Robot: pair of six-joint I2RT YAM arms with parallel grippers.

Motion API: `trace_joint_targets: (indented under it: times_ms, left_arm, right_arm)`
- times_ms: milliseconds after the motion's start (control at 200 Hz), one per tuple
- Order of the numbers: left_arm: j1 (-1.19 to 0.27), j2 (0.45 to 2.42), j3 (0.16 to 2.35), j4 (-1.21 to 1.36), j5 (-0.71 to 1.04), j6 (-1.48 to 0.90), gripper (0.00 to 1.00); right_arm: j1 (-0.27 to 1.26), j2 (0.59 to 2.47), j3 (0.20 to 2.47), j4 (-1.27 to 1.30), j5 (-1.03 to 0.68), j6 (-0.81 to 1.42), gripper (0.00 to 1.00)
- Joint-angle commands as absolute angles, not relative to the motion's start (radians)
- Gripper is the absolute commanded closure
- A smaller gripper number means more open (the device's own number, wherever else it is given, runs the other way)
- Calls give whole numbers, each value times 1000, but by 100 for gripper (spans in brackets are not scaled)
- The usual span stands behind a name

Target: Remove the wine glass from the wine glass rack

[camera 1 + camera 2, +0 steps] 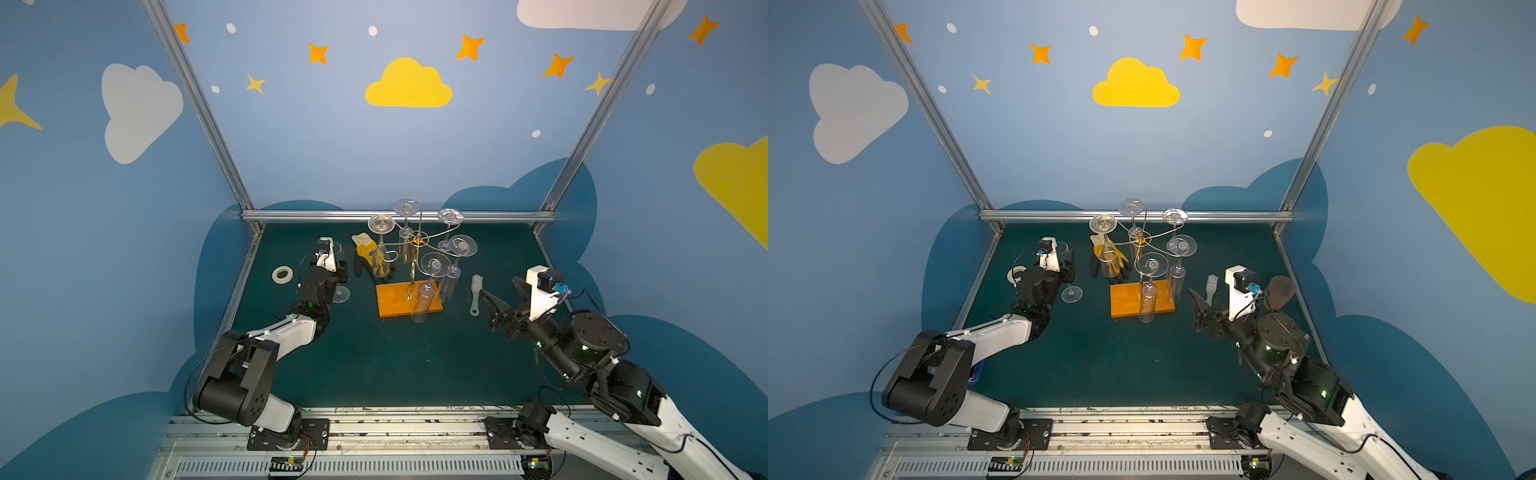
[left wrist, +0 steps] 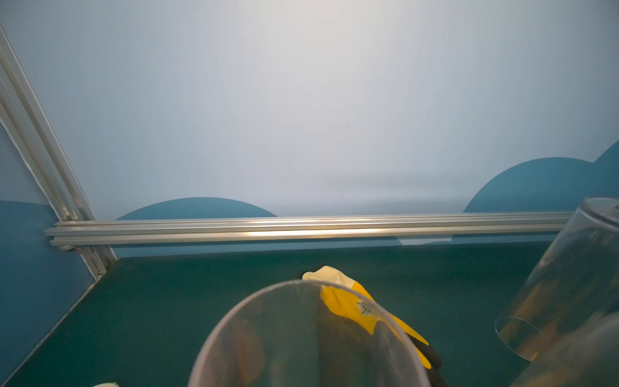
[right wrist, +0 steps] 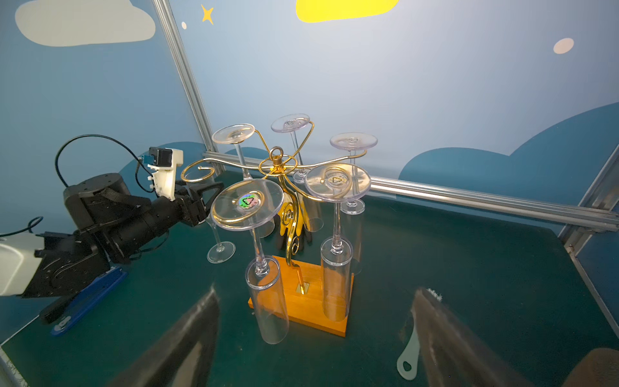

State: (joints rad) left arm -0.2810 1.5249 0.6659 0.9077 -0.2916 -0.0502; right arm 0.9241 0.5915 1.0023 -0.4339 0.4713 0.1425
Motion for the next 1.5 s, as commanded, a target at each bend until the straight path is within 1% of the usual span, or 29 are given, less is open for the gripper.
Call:
trace_joint_targets:
  times_ms: [0, 430, 596, 771, 1056, 1106, 1211, 1251, 1291, 1377, 1497]
  left_arm:
    - [-270, 1565, 710, 1016, -276, -38, 50]
    - [-255, 1825, 784, 1295, -245, 4, 50]
    - [-256, 1848, 784, 1293, -249, 10, 49]
    - [-256, 1868, 778, 1295, -249, 5, 44]
    - [-262, 1907, 768, 1322, -262, -3, 43]
    - [-264, 1903, 761, 1321, -270, -2, 40]
    - [-276, 1892, 753, 1317, -288, 16, 17]
    - [-279, 1887, 751, 1318, -295, 25, 10]
    - [-280, 1883, 751, 1318, -301, 33, 6]
    - [-284, 1869, 748, 1315, -309, 39, 1]
    - [-284, 1840, 739, 1307, -314, 43, 1]
  right_arm:
    - [920, 592, 1051, -448, 498, 115, 11]
    - [919, 593, 1068, -480, 517, 115, 11]
    - [917, 589, 1062, -489, 529, 116, 11]
    - [918, 591, 1060, -491, 532, 111, 11]
    - [917, 575, 1060, -509, 538, 119, 11]
    - [917, 573, 1063, -513, 537, 121, 11]
    - [916, 570, 1070, -525, 534, 122, 11]
    - [916, 569, 1071, -528, 534, 121, 11]
    - [916, 568, 1073, -529, 535, 120, 11]
    - [916, 563, 1073, -531, 535, 121, 11]
    - [917, 553, 1071, -533, 531, 120, 11]
